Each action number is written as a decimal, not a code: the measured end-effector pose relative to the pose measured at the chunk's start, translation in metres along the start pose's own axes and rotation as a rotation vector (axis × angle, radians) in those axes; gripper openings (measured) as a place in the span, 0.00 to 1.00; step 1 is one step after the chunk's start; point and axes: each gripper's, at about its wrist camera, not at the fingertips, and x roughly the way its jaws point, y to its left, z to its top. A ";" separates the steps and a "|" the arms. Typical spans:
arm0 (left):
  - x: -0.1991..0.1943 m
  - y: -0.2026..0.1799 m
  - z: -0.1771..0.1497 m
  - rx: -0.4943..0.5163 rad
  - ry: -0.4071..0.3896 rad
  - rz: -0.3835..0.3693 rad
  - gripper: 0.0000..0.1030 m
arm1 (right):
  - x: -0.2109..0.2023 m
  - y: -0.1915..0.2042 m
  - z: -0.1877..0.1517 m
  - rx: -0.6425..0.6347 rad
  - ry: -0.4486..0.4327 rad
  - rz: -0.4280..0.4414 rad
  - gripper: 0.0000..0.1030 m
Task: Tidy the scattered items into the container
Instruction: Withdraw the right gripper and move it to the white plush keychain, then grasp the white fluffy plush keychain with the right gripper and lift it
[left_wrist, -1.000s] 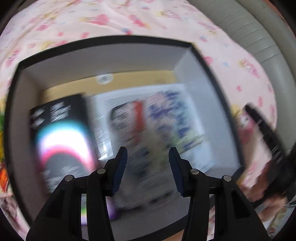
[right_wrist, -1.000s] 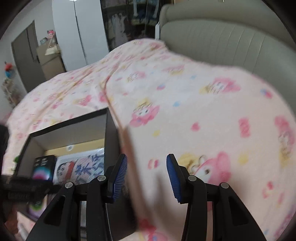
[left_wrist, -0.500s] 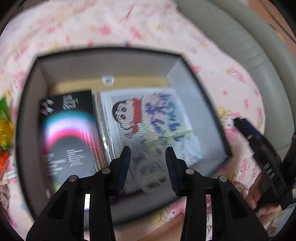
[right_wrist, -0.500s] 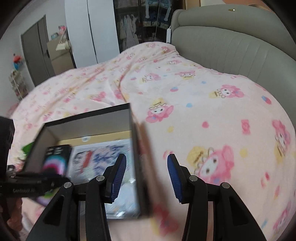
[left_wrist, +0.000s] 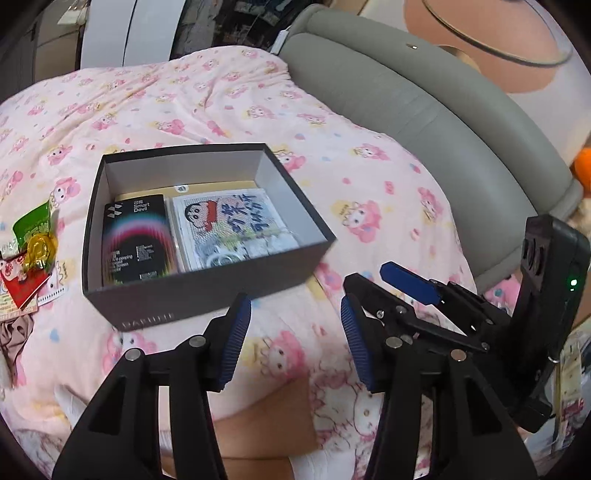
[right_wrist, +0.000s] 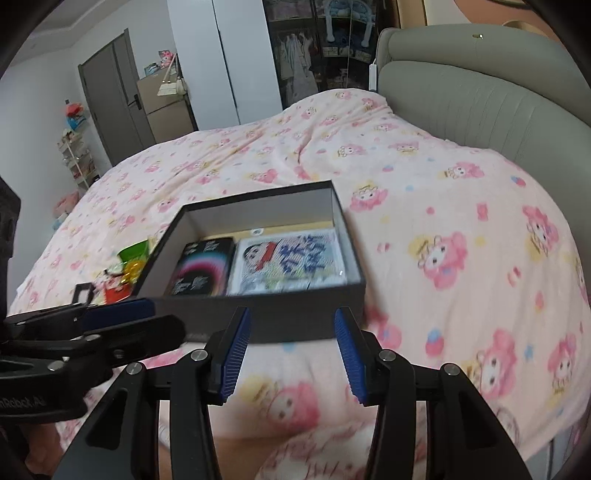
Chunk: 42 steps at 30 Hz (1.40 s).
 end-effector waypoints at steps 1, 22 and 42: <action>-0.003 -0.004 -0.004 0.011 -0.002 0.008 0.49 | -0.004 0.000 -0.003 -0.001 -0.003 -0.011 0.42; -0.096 0.057 -0.042 -0.074 -0.056 0.136 0.49 | -0.027 0.110 -0.011 -0.189 -0.006 0.153 0.42; -0.164 0.314 -0.133 -0.519 -0.106 0.303 0.49 | 0.096 0.286 -0.025 -0.408 0.216 0.468 0.42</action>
